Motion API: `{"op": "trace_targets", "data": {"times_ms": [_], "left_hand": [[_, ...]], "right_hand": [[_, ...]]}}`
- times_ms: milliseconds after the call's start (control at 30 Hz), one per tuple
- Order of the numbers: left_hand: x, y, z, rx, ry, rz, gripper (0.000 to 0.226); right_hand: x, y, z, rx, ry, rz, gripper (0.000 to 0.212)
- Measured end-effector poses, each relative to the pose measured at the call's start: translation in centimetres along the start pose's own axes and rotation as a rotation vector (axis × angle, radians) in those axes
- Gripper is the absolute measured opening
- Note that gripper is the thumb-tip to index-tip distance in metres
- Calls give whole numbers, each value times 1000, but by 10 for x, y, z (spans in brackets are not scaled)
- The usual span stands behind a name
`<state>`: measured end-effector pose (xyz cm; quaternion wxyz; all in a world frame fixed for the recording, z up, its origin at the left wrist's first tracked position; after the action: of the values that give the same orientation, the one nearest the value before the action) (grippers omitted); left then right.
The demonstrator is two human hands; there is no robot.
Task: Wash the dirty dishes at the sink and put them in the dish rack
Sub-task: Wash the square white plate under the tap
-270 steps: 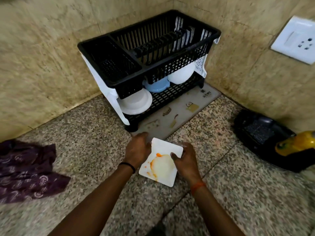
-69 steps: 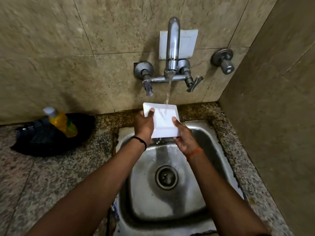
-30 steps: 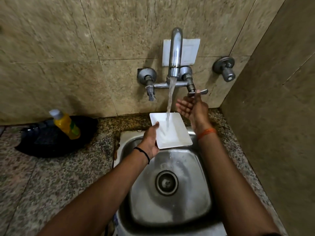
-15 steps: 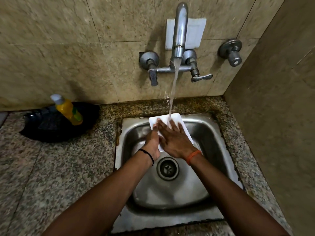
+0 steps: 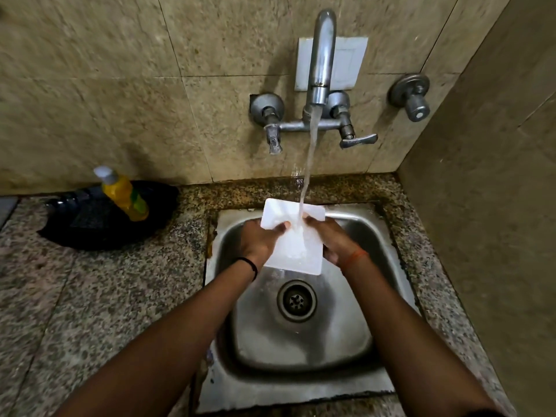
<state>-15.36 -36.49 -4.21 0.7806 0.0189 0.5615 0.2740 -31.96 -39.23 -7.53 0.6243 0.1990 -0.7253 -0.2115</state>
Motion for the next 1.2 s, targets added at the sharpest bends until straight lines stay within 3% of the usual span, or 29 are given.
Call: {"op": "trace_targets", "data": {"times_ms": [100,167,233,333,433,567,733,900,1000,1100,1200], "left_hand": [[-44,7,8,-154,-666,-402,65],[-56,21,-15,-119,-900,-644,76],[-48,35,-47,91,-960,-772,76],[-30,53,-75,411,-880,-764,76],[-27,60,-83,491,-973,-848,84],[-55,54,-74,434,-965,-1070,59],[-97,46,-75,278,-1042,-1101,29],[-124,54,-92,204,-1160,-1017,27],[-129,48,-99,231,-1139,-930,24],[-128,44,-94,238,-1042,-849,21],[-115,30,-75,211,-849,-672,25]], "right_hand": [[0,5,1,-26,-153,24,26],[1,6,2,-38,-173,19,19],[0,6,3,-48,-179,1,20],[-2,6,10,-104,-183,-39,20],[-3,6,21,-210,-292,-87,22],[3,5,23,-243,-332,-105,17],[11,3,15,-253,-356,-117,29],[14,9,2,-223,-422,-156,32],[30,12,12,-375,-256,-23,26],[55,27,28,-535,50,168,34],[89,59,13,-471,163,485,46]]}}
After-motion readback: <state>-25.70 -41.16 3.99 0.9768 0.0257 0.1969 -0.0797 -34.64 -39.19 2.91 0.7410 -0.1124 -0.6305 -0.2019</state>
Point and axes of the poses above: each hand's wrist, its own y-axis away from the middle knuckle, its own z-axis out of the back of the hand, x = y × z, the point moved 10 cm from there along -y, towards the middle knuckle, and after that the axes turned 6 degrees about -x, right-handed, at the moved point
